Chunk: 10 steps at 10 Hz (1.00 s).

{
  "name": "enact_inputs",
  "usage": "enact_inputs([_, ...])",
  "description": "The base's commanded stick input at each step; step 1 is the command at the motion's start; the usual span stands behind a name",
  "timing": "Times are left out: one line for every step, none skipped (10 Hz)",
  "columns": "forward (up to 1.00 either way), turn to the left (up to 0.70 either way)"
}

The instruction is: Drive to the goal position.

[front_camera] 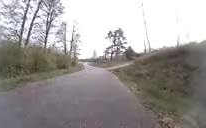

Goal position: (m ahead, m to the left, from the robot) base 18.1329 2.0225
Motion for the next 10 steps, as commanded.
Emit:
enact_inputs([0.70, 0.00])
enact_inputs([0.70, 0.00])
enact_inputs([0.70, 0.00])
enact_inputs([0.70, 0.00])
enact_inputs([0.70, 0.00])
enact_inputs([0.70, 0.00])
enact_inputs([0.70, 0.00])
enact_inputs([0.70, 0.00])
enact_inputs([0.70, 0.00])
enact_inputs([0.70, 0.00])
